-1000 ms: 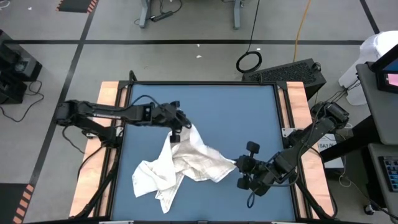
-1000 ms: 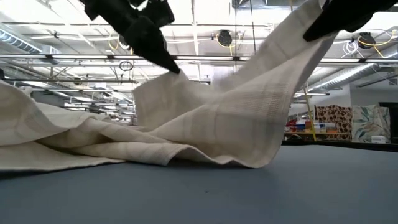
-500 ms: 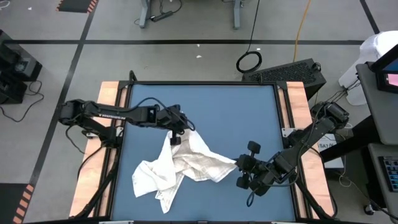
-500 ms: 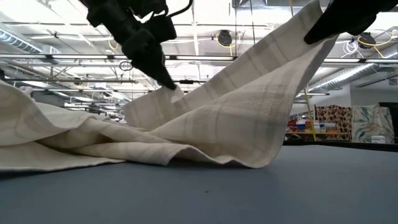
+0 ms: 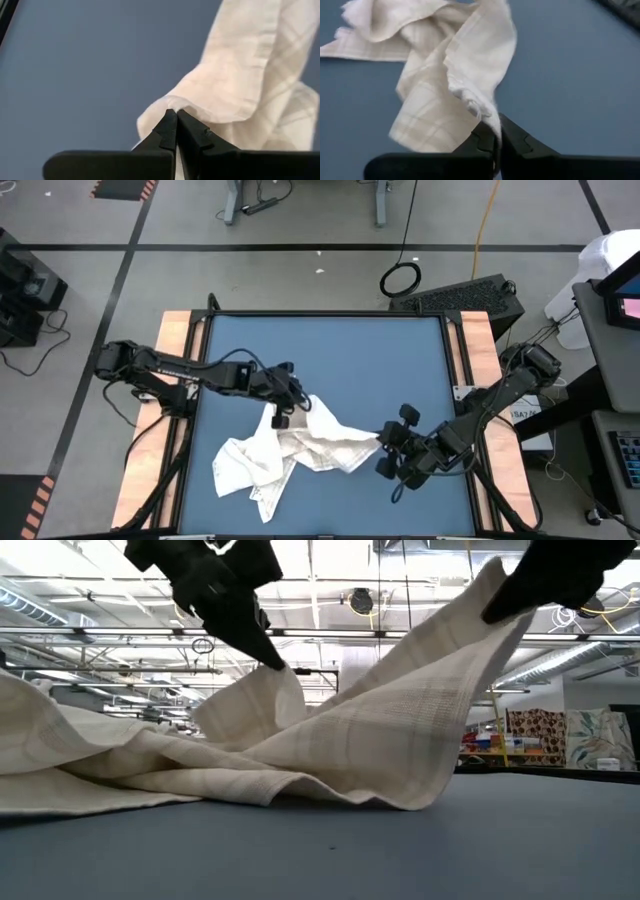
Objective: Roll towel
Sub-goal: Fold the white towel
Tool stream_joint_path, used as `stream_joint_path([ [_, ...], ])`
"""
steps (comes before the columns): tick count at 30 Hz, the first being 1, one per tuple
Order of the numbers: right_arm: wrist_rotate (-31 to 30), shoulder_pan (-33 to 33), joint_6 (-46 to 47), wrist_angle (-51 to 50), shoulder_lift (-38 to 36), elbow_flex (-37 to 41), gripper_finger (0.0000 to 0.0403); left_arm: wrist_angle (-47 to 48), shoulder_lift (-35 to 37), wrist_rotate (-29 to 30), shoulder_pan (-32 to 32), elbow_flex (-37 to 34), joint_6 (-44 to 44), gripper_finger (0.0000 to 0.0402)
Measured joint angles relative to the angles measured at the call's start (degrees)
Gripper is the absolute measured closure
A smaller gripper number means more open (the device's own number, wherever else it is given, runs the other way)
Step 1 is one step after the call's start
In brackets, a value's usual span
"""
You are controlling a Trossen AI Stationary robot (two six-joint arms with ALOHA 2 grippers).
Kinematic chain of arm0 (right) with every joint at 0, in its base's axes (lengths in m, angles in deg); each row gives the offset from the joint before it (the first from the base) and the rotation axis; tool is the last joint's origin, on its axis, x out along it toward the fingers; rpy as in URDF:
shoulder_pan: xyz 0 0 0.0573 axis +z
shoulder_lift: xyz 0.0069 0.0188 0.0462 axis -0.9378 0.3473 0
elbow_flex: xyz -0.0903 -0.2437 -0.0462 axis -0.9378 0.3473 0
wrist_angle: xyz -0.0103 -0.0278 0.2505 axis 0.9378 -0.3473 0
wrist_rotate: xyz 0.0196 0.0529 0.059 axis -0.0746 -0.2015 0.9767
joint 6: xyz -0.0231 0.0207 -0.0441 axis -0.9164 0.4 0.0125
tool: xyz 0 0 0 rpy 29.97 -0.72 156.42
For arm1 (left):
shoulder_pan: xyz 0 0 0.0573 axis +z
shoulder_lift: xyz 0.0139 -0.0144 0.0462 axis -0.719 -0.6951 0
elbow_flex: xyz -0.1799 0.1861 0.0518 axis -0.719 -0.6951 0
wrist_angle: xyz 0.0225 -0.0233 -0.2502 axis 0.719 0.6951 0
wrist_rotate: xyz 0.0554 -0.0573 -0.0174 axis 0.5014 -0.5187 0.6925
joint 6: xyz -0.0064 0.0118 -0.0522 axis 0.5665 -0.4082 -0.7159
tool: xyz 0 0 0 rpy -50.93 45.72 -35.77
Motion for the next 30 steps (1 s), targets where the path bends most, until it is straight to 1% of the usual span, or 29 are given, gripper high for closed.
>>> stream_joint_path([
  [7,8.9,0.0,1.8,-2.1,0.0,0.0,0.0388,-0.6,0.0,-0.1,-1.4,0.0,0.0,0.0393],
  [9,9.8,0.2,1.8,-2.1,0.0,0.0,0.0388,-1.3,0.0,-0.1,-1.4,0.0,0.0,0.0393],
  [14,9.7,0.2,1.8,-2.4,0.0,0.0,0.0387,-3.0,0.0,-0.1,-2.1,0.0,0.1,0.0393],
  [24,9.3,0.2,1.7,-2.8,0.0,0.0,0.0387,-3.1,0.0,-0.1,-3.4,0.0,0.0,0.0393],
  [27,8.0,0.2,0.8,-3.8,0.6,0.0,0.0387,-4.1,0.0,-0.1,-3.8,0.0,0.0,0.0393],
  [30,4.9,0.2,-0.2,-5.6,1.9,0.0,0.0387,-4.3,0.0,0.1,-4.1,0.0,0.0,0.0393],
])
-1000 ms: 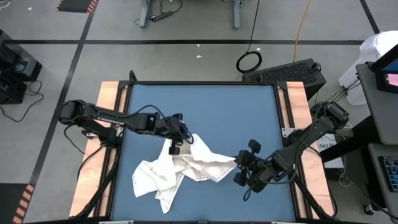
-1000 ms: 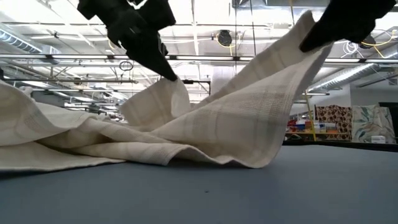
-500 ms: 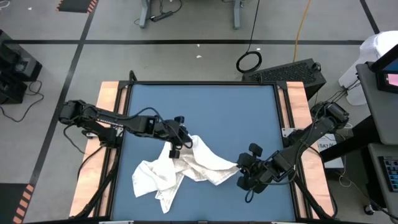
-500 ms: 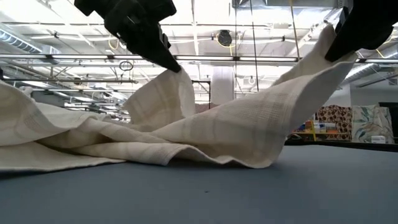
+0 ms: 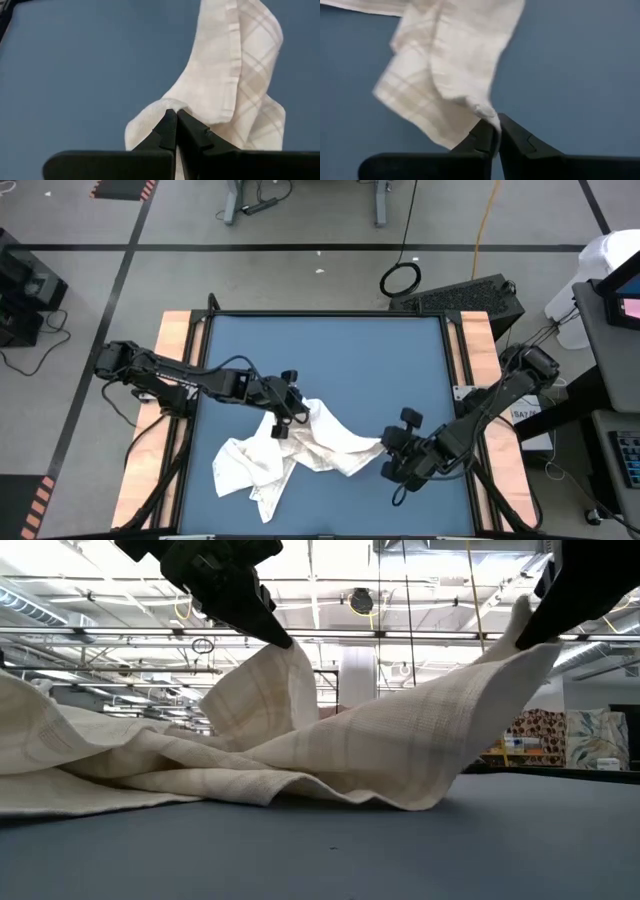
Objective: Roll towel
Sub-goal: Fold the white towel
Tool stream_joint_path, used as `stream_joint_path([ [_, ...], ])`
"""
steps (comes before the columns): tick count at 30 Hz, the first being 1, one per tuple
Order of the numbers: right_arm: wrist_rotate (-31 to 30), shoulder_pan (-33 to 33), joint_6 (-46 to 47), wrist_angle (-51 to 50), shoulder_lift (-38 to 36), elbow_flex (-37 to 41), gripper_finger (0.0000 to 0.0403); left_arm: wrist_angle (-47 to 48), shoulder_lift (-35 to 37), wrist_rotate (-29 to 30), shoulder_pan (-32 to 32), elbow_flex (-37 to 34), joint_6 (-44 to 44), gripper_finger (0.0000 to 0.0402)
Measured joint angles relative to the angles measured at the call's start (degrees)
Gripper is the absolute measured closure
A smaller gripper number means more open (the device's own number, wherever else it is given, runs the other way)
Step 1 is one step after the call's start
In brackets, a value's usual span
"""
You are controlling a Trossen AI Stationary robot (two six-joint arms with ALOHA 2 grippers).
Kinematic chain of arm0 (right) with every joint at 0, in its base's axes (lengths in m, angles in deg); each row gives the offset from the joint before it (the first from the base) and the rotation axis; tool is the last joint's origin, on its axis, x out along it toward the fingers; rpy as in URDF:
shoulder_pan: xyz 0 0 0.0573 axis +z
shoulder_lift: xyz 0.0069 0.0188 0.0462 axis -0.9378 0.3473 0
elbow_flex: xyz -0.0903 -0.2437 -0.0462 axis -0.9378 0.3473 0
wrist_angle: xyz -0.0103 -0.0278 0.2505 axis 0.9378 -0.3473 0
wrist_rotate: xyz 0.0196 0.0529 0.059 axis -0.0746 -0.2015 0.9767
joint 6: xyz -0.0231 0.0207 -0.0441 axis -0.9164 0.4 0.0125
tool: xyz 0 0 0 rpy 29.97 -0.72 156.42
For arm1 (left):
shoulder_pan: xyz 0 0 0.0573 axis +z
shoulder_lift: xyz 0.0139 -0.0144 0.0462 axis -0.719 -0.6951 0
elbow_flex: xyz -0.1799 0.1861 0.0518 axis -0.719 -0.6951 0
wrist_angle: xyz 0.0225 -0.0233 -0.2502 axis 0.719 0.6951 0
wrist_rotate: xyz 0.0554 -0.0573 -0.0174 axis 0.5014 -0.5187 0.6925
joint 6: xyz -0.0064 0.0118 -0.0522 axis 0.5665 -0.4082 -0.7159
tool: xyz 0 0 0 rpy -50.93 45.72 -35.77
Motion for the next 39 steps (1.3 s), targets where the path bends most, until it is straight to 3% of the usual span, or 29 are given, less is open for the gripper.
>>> stream_joint_path([
  [5,-1.4,-0.4,-0.9,-1.7,2.8,0.0,0.0387,0.0,0.0,2.1,0.0,0.0,0.0,0.0393],
  [12,0.4,-0.5,2.9,-5.4,3.4,0.0,0.0387,-0.4,0.0,12.4,0.3,0.0,0.1,0.0393],
  [23,0.9,-0.9,0.9,-4.3,3.1,0.0,0.0395,-7.3,0.0,12.8,0.8,0.0,0.7,0.0393],
  [28,-5.9,-1.1,4.7,-4.1,3.0,-0.1,0.04,-13.2,0.0,12.8,1.3,0.0,6.4,0.0393],
  [34,-16.7,-5.8,4.4,-14.9,0.0,-4.5,0.0402,-17.2,0.0,13.1,7.0,2.9,14.8,0.0393],
  [39,-28.9,-12.6,-9.2,-20.0,-5.9,-11.9,0.0402,-16.8,0.0,13.1,12.8,12.1,20.5,0.0393],
])
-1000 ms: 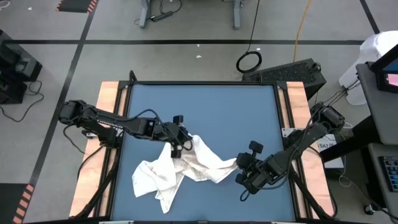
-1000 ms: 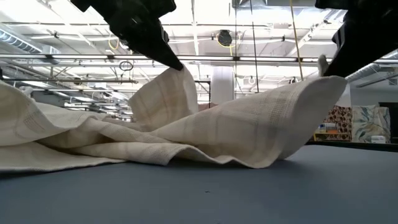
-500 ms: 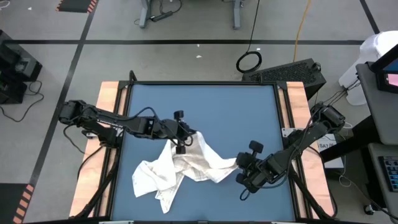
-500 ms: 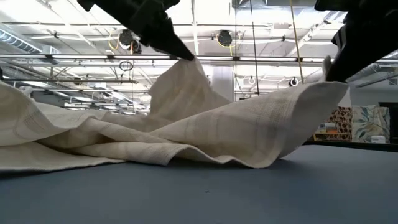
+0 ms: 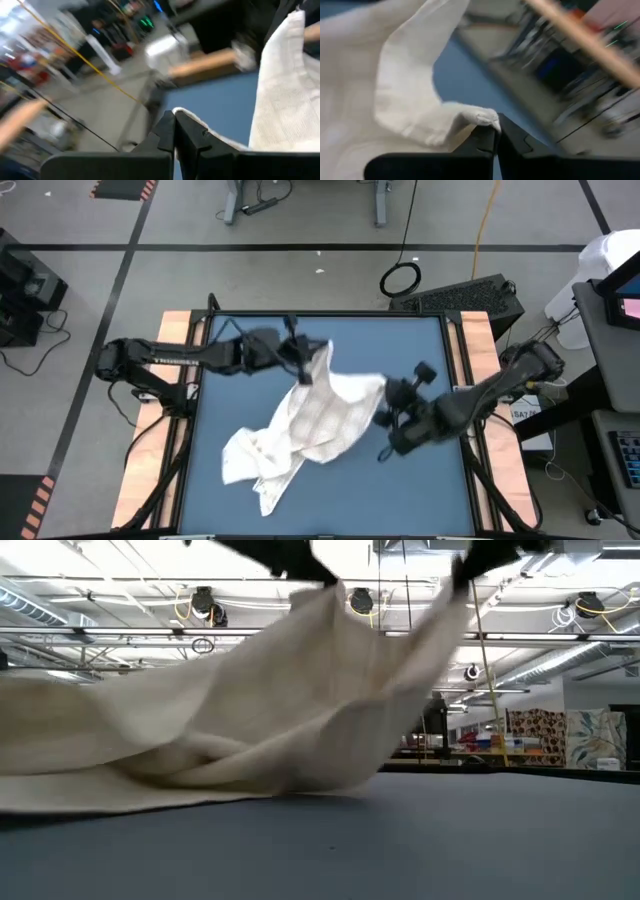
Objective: Roll towel
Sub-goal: Fold the white towel
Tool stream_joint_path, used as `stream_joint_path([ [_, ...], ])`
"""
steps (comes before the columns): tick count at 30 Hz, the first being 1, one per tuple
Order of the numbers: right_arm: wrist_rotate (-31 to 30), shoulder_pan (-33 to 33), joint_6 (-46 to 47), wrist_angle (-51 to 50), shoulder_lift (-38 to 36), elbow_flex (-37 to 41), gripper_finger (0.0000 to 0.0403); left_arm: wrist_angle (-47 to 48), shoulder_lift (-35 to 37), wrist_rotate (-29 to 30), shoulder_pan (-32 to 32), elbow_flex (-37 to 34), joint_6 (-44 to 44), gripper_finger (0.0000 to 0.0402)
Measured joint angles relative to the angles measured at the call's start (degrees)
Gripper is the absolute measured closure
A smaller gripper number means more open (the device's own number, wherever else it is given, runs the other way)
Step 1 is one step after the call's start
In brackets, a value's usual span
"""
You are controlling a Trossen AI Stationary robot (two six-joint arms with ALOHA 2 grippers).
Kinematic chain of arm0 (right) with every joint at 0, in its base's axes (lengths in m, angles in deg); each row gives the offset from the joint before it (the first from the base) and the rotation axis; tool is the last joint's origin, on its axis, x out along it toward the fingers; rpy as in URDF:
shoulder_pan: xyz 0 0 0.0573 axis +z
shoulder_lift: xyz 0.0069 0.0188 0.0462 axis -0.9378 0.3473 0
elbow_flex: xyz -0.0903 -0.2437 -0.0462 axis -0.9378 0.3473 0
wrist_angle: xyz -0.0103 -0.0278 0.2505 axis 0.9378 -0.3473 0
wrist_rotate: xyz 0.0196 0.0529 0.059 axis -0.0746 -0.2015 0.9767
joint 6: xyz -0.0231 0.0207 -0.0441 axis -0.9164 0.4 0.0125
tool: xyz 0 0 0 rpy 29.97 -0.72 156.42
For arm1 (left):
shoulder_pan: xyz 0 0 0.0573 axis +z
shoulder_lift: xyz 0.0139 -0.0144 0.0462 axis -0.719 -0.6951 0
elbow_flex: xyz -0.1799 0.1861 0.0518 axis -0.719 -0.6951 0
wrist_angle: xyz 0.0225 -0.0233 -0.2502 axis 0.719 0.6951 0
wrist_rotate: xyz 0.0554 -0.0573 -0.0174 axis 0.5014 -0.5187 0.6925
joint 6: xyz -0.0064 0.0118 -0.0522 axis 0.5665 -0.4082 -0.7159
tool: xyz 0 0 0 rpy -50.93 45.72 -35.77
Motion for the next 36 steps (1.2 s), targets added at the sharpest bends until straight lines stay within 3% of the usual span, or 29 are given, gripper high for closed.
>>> stream_joint_path([
  [5,-4.2,-7.1,-23.8,3.8,-7.1,-9.6,0.0402,0.6,0.5,-1.5,3.9,13.3,6.5,0.0393],
  [9,-2.5,-13.7,-49.0,16.3,-12.5,-16.0,0.0403,1.2,0.5,-7.2,9.4,23.3,6.7,0.0393],
  [12,6.2,-19.8,-65.7,30.0,-16.0,-19.4,0.0403,0.9,0.5,-12.7,14.6,29.5,3.2,0.0393],
  [15,17.0,-24.6,-74.2,40.4,-18.7,-22.7,0.0403,0.9,0.2,-20.6,20.1,34.4,-3.5,0.0393],
  [20,25.7,-27.7,-74.6,41.4,-19.5,-29.3,0.0403,0.7,0.2,-39.5,27.2,38.8,-18.9,0.0393],
  [27,26.3,-25.5,-65.3,28.7,-18.3,-30.9,0.0403,1.0,-0.1,-60.2,30.8,39.0,-31.6,0.0393],
  [31,27.9,-22.5,-60.4,24.7,-17.7,-30.9,0.0403,0.9,-0.4,-65.7,30.9,39.1,-35.7,0.0393],
  [36,29.2,-19.0,-58.4,26.6,-17.8,-30.9,0.0403,0.6,-0.4,-64.7,31.2,39.1,-37.0,0.0393],
])
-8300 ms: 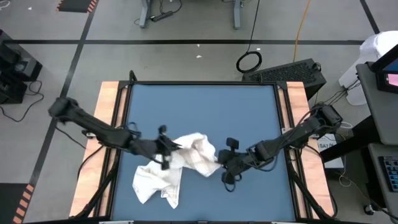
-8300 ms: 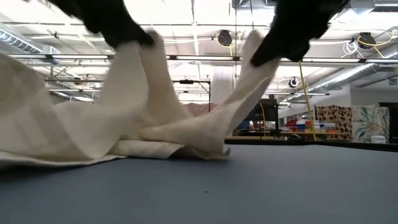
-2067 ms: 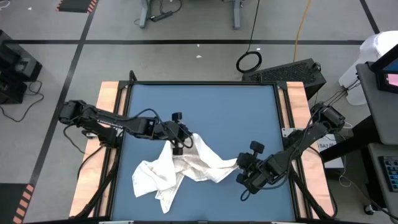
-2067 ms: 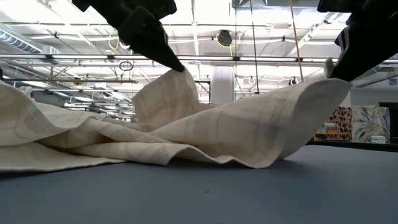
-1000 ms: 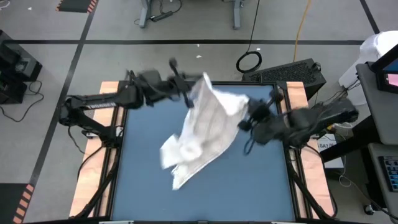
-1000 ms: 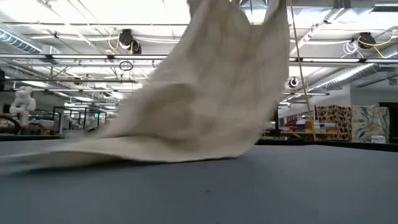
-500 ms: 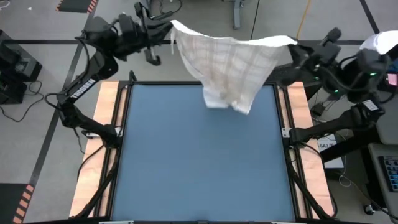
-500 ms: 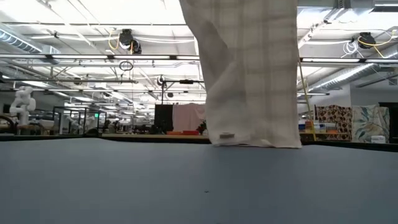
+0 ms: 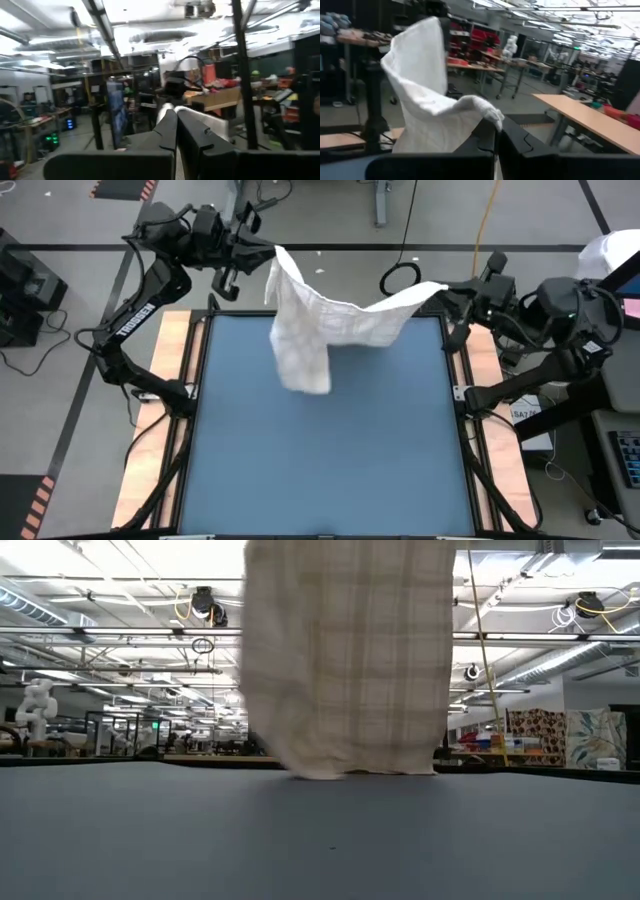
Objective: Roll towel
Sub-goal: Fold the white towel
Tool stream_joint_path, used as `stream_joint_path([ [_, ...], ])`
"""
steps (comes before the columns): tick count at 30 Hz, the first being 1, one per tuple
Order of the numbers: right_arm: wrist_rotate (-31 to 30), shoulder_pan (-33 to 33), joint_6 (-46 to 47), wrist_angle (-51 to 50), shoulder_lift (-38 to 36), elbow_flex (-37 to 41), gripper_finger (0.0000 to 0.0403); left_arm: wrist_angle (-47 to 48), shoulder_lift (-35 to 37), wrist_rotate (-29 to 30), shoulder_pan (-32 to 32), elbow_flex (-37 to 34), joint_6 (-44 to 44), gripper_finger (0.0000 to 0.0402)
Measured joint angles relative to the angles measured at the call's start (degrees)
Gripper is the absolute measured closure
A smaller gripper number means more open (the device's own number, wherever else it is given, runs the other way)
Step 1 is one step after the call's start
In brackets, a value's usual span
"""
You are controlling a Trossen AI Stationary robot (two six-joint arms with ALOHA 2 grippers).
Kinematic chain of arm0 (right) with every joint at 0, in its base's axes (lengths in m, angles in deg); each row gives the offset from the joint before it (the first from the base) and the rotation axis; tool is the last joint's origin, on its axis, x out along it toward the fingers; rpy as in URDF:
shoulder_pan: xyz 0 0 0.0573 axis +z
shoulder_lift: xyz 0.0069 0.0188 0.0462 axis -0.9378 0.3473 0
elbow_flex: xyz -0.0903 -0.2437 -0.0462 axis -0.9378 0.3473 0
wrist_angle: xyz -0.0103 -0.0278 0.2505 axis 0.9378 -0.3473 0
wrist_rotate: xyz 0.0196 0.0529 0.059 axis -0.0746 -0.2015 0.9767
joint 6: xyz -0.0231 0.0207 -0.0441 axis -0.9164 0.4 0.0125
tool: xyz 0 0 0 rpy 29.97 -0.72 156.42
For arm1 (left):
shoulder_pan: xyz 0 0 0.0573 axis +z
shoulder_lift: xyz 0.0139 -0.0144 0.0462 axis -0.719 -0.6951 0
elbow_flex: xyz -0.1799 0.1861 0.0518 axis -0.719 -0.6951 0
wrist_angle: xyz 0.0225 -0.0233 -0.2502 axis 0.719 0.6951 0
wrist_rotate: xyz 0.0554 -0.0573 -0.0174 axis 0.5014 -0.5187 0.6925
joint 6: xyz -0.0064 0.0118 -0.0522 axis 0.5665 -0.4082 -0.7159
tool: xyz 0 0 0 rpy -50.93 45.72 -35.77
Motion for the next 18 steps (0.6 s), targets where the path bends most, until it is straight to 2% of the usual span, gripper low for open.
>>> stream_joint_path([
  [4,-0.4,0.5,-1.3,1.0,0.1,0.0,0.0403,-0.2,-0.6,5.3,2.1,0.0,0.5,0.0393],
  [8,-0.8,-0.5,-3.1,2.3,0.3,0.0,0.0403,-6.3,-3.3,6.2,6.0,0.0,-1.2,0.0393],
  [15,-0.8,-3.8,-11.4,14.4,1.3,0.0,0.0403,-33.1,-9.6,10.9,11.9,0.1,-21.3,0.0393],
  [18,-0.6,-5.6,-17.3,21.3,2.6,0.0,0.0403,-36.7,-12.7,12.0,13.2,2.5,-26.3,0.0393],
])
